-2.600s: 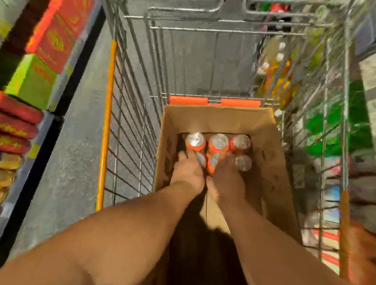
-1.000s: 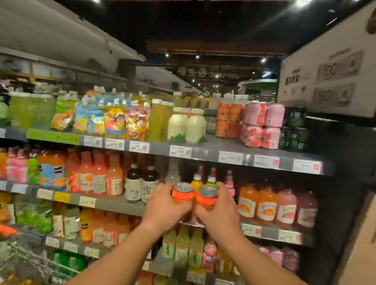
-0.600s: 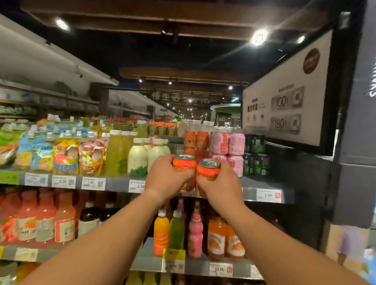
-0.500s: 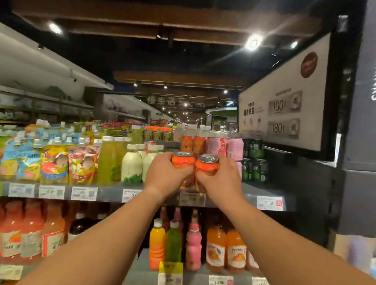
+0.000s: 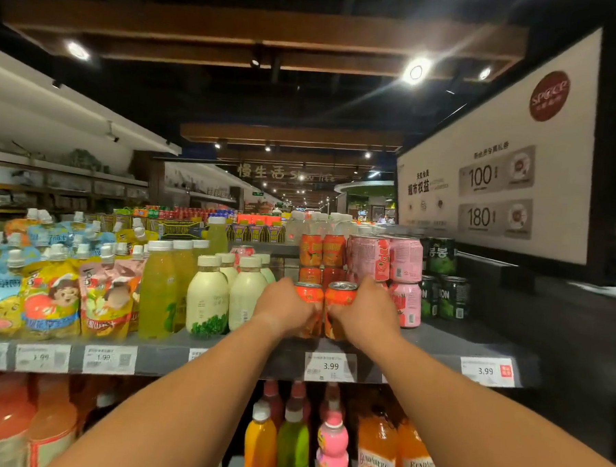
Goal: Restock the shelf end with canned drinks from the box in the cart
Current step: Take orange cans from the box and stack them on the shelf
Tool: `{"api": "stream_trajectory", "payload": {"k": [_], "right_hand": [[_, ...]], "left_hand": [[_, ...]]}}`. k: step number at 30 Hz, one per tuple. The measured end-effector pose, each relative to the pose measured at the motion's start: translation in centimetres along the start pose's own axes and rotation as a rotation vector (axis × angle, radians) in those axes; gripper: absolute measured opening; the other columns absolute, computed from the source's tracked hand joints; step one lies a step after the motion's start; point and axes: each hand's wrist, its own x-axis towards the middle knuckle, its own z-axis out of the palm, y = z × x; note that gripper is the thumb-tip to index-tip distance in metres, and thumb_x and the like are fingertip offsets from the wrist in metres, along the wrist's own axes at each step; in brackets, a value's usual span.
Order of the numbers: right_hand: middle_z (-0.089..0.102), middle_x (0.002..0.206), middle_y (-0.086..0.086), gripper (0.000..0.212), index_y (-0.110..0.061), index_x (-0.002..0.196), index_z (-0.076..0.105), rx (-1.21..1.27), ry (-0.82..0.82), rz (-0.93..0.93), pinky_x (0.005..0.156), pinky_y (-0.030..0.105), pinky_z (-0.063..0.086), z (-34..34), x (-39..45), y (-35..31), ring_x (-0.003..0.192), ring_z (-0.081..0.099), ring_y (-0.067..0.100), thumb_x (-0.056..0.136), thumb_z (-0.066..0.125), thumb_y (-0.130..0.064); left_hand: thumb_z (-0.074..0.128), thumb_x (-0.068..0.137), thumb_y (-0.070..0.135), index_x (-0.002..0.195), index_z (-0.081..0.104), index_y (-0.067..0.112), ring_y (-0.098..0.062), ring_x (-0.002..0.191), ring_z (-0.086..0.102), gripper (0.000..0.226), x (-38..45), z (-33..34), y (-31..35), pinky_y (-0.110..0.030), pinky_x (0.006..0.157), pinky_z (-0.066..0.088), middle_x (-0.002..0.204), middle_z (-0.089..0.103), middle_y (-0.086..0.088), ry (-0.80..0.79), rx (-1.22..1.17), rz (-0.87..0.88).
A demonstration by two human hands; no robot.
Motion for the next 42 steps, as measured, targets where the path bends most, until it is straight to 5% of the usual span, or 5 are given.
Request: {"api": "stream_trajectory", "payload": {"k": [8, 16, 20, 29, 42], "right_hand": [[0.050, 0.117, 0.007, 0.068, -0.014, 0.124, 0.044, -0.137, 0.021, -0.085, 0.080, 0.035, 0.047, 0.8, -0.3, 1.0, 0.101, 0.056, 0.027, 0.075, 0.078, -0.046], [0.060, 0.098, 0.007, 0.038, -0.018, 0.126, 0.044, -0.341, -0.110, -0.193, 0.062, 0.033, 0.038, 1.8, 0.5, -0.2, 0.088, 0.059, 0.029, 0.090, 0.045, -0.008], [0.062, 0.111, 0.011, 0.031, -0.014, 0.121, 0.045, -0.335, -0.210, -0.115, 0.076, 0.037, 0.047, 3.5, 3.4, -0.7, 0.101, 0.060, 0.032, 0.091, 0.048, -0.012], [0.051, 0.123, 0.012, 0.074, -0.017, 0.135, 0.032, -0.370, -0.434, 0.111, 0.089, 0.038, 0.046, 6.7, 8.4, -0.6, 0.114, 0.055, 0.032, 0.074, 0.074, -0.015], [0.036, 0.146, 0.016, 0.090, -0.019, 0.154, 0.003, -0.344, -0.415, 0.224, 0.102, 0.042, 0.042, 11.2, 13.9, 1.2, 0.130, 0.044, 0.033, 0.086, 0.062, -0.015]], "left_hand": [[0.075, 0.076, 0.039, 0.088, 0.071, 0.019, -0.020, 0.084, 0.068, 0.023, 1.2, 1.2, -0.8, -0.032, 0.078, 0.057, 0.089, 0.073, 0.002, -0.044, 0.108, 0.000], [0.068, 0.085, 0.028, 0.096, 0.071, 0.017, -0.023, 0.088, 0.067, 0.016, 3.1, 2.2, -1.1, -0.029, 0.074, 0.051, 0.097, 0.072, -0.003, -0.014, 0.275, -0.026], [0.068, 0.088, 0.025, 0.102, 0.069, 0.016, -0.024, 0.096, 0.067, 0.017, 5.0, 3.0, -1.1, -0.029, 0.075, 0.049, 0.107, 0.071, -0.005, -0.045, 0.345, -0.054], [0.073, 0.080, 0.023, 0.099, 0.067, 0.016, -0.024, 0.105, 0.068, 0.021, 10.3, 5.0, -0.8, -0.028, 0.080, 0.049, 0.113, 0.071, -0.006, -0.139, 0.374, -0.110], [0.054, 0.096, 0.022, 0.110, 0.066, 0.010, -0.027, 0.109, 0.064, 0.022, 17.3, 8.8, -1.9, -0.029, 0.080, 0.044, 0.119, 0.067, -0.010, -0.125, 0.245, -0.186]]}}
